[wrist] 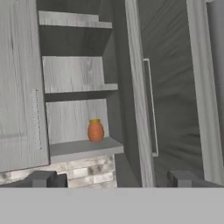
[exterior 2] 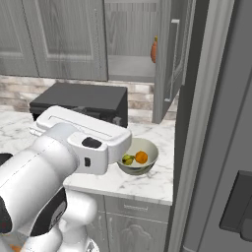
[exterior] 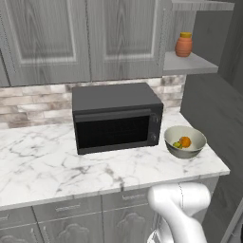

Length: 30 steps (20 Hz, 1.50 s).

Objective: Open the cabinet. Pick the pear and orange from the cabinet and place them into the bowl. Then close the cabinet.

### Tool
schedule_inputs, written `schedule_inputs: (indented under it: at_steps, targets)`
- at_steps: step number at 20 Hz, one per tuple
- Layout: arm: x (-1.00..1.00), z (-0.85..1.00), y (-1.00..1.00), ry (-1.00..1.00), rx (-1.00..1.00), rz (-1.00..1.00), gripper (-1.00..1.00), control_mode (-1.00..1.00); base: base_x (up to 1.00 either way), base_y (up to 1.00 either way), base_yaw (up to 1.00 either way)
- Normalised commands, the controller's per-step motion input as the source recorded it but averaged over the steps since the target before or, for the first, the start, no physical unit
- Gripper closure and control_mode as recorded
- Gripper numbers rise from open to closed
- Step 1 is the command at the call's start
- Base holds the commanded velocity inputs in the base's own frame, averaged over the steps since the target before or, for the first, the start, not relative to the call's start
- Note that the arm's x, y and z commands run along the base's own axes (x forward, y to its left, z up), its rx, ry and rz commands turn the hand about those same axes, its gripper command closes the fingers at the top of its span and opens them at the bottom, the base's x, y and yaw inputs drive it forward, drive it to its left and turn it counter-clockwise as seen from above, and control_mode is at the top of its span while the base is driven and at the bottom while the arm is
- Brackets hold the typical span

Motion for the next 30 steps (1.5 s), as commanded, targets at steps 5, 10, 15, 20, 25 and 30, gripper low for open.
schedule_inputs:
  at_steps: [5, 10, 15, 20, 25, 30]
  targets:
    - [0.33, -0.07, -0.16, 0.00, 0.00, -0.05, -1.00, -1.00, 0.00, 0.00, 0.00]
    - [0.41, -0.02, -0.23, 0.00, 0.01, 0.00, -1.00, -1.00, 0.00, 0.00, 0.00]
    - [0.34, -0.01, -0.29, 0.00, 0.02, 0.00, -1.00, -1.00, 0.00, 0.00, 0.00]
    - [0.33, -0.04, -0.33, 0.00, 0.02, 0.00, -1.00, -1.00, 0.00, 0.00, 0.00]
    - [0.33, -0.05, -0.43, 0.00, 0.03, 0.06, -1.00, -1.00, 0.00, 0.00, 0.00]
    - [0.34, -0.16, -0.34, 0.00, 0.01, 0.10, -1.00, -1.00, 0.00, 0.00, 0.00]
